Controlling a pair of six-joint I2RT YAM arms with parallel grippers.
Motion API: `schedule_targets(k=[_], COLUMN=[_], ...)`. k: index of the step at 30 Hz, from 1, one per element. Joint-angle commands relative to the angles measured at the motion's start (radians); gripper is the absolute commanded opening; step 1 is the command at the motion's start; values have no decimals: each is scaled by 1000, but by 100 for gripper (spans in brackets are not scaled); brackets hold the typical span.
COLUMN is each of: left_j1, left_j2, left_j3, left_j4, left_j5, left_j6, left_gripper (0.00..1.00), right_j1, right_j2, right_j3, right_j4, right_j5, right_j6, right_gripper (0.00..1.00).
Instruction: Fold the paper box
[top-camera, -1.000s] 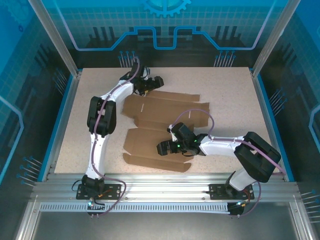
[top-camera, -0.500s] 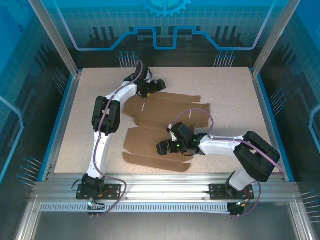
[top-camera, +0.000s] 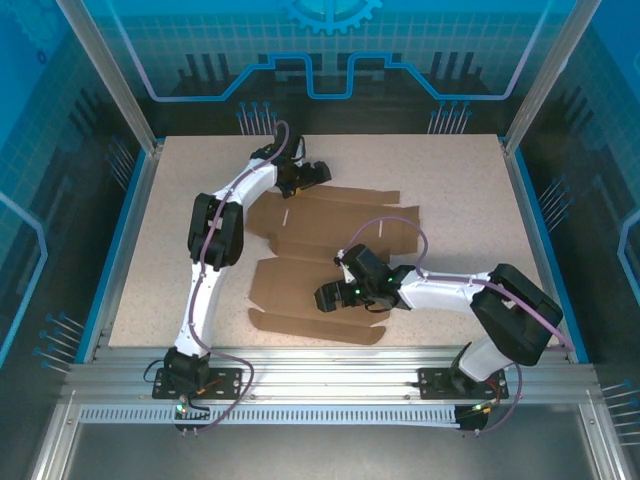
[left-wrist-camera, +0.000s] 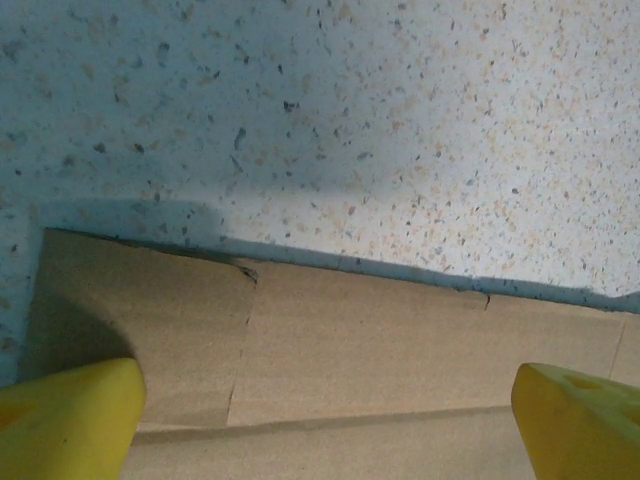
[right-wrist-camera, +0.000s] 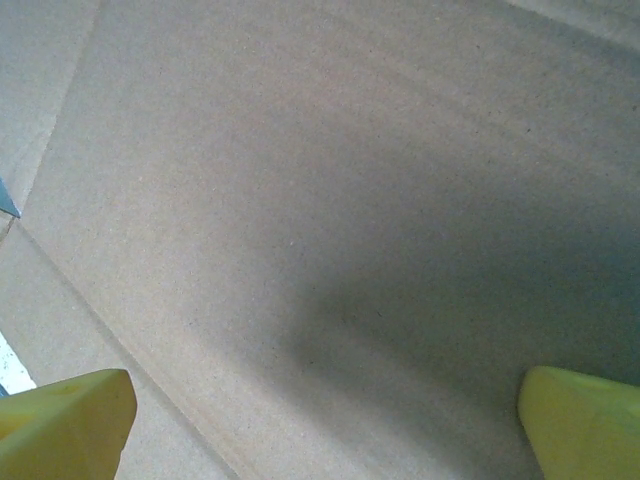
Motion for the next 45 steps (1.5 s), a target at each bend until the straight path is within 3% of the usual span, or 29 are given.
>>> schedule_targets(k=[1, 8, 16, 22, 25, 29, 34, 45], left_j1=[-5, 14, 94, 126, 143, 192, 249, 269], left_j2=[-98, -213, -437, -505, -518, -487, -388, -80], left_j3=[-34, -58, -319, -407, -432, -431, -358, 63], left_j4=[12, -20, 59, -28, -59, -91, -162, -531], left_j5=[62, 85, 115, 112, 105, 141, 187, 146], left_j6=[8, 64, 86, 259, 271, 248, 259, 440], left_gripper=[96, 95, 93, 99, 99, 96, 92, 78], right_j1=[19, 19, 6, -35, -63, -118, -155, -171], right_j2=[-41, -155, -321, -362, -353, -321, -268, -106], right_j3=[-9, 2, 2, 31, 35, 25, 20, 28], right_j4=[-107, -172, -209, -254, -250, -193, -152, -131], right_j5=[29, 25, 115, 132, 76, -44, -103, -186], right_j6=[-22, -97, -148, -193, -194, -147, -112, -124], right_gripper=[100, 100, 100, 100, 100, 99, 100, 100])
